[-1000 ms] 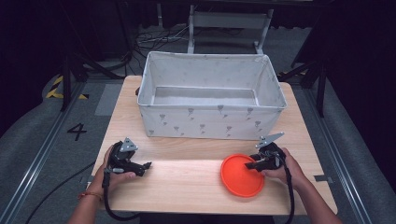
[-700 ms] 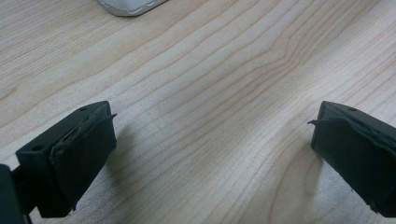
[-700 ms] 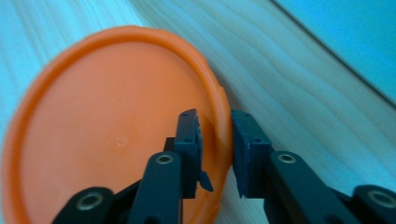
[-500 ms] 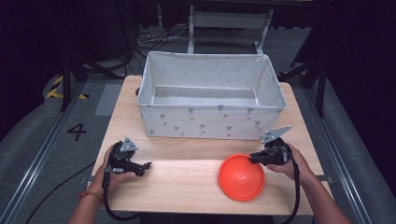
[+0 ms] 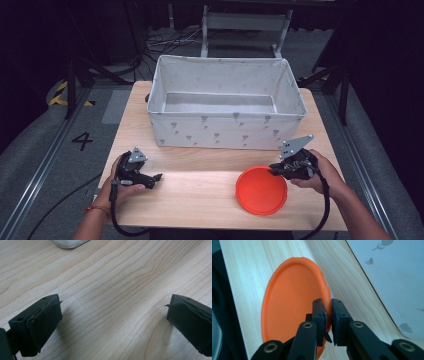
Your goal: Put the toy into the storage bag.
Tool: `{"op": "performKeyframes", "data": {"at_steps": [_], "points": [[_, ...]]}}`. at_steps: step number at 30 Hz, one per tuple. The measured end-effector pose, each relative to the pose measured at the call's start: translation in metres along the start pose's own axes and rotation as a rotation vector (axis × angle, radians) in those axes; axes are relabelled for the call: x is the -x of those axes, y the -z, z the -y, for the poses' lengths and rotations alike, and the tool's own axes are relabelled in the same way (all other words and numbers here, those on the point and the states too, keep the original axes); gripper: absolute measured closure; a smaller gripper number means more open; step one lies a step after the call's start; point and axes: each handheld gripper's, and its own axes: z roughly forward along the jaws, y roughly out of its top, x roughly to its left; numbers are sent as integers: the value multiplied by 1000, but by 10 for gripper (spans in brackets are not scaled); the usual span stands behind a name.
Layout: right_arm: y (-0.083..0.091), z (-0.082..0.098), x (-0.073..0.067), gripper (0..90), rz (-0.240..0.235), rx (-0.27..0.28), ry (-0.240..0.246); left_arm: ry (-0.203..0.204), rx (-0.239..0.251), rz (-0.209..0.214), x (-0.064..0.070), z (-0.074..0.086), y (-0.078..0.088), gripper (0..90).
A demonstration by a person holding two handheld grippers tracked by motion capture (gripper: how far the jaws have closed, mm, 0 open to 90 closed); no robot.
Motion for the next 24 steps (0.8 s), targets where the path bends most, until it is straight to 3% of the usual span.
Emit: {"op": "performKeyframes", "data": {"at_steps": [8, 24], "points": [[18, -2, -4, 825, 26, -8, 32, -1, 0, 0, 0, 0, 0, 2], [54, 6, 2, 826, 116, -11, 20, 8, -1, 3, 1, 0, 0, 4]]}}
